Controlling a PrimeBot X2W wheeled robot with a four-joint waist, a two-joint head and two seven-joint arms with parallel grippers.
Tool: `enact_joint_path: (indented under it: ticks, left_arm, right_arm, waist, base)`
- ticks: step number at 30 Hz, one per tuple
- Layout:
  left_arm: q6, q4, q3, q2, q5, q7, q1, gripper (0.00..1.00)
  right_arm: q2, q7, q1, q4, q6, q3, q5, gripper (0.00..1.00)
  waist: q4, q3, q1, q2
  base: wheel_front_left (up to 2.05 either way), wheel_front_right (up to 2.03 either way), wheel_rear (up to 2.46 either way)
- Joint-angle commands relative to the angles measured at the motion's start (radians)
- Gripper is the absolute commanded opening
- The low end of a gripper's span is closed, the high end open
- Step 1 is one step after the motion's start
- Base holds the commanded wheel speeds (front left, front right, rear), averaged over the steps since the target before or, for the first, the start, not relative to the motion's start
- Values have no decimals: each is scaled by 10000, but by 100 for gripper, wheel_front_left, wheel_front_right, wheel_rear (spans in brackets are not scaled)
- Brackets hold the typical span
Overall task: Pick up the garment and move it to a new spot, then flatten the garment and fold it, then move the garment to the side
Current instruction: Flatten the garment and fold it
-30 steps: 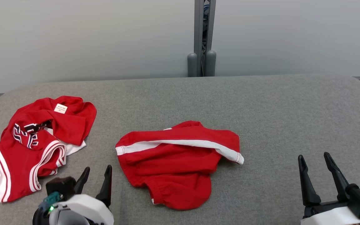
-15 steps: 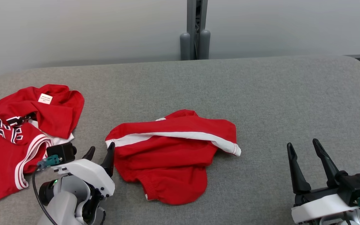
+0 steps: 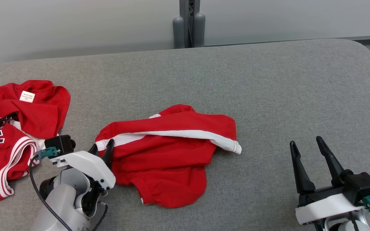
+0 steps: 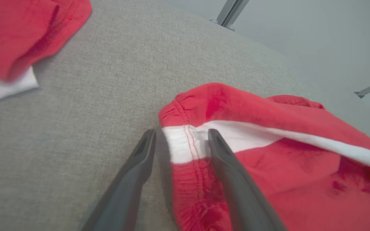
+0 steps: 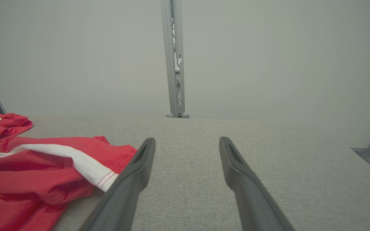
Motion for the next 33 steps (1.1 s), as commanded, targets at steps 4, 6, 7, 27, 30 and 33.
enact_joint_path:
  ticks: [4,6,7,27,30,33]
  left_arm:
    - [-165,-2,-85,-24,-117,-101,-182,36]
    - [-213,-20,-155,-55,-150,-54,-165,22]
    - [-223,-30,-173,-65,-158,-51,-167,8]
    - [-349,-680,-702,-255,-2,-777,-154,0]
    - [-311,-759,-743,-260,-13,-794,-153,0]
    - [-255,-816,-781,-250,12,-809,-192,0]
  right_arm:
    - [-64,-26,-35,6,1,-47,70,100]
    - [-62,-26,-15,24,1,-52,74,100]
    - [-64,-26,-18,31,1,-45,75,100]
    - [-64,-26,-1465,2721,1,2414,3104,100]
    - [-65,-25,-1818,3255,1,2814,3647,100]
    - [-102,-25,-2167,3622,1,3159,3984,100]
  waist:
    - [20,8,0,0]
    - [45,-4,0,0]
    - [56,-5,0,0]
    - [682,298,0,0]
    - [725,402,0,0]
    - [757,482,0,0]
  base:
    - [0,0,0]
    - [0,0,0]
    - [0,0,0]
    - [0,0,0]
    - [0,0,0]
    - [0,0,0]
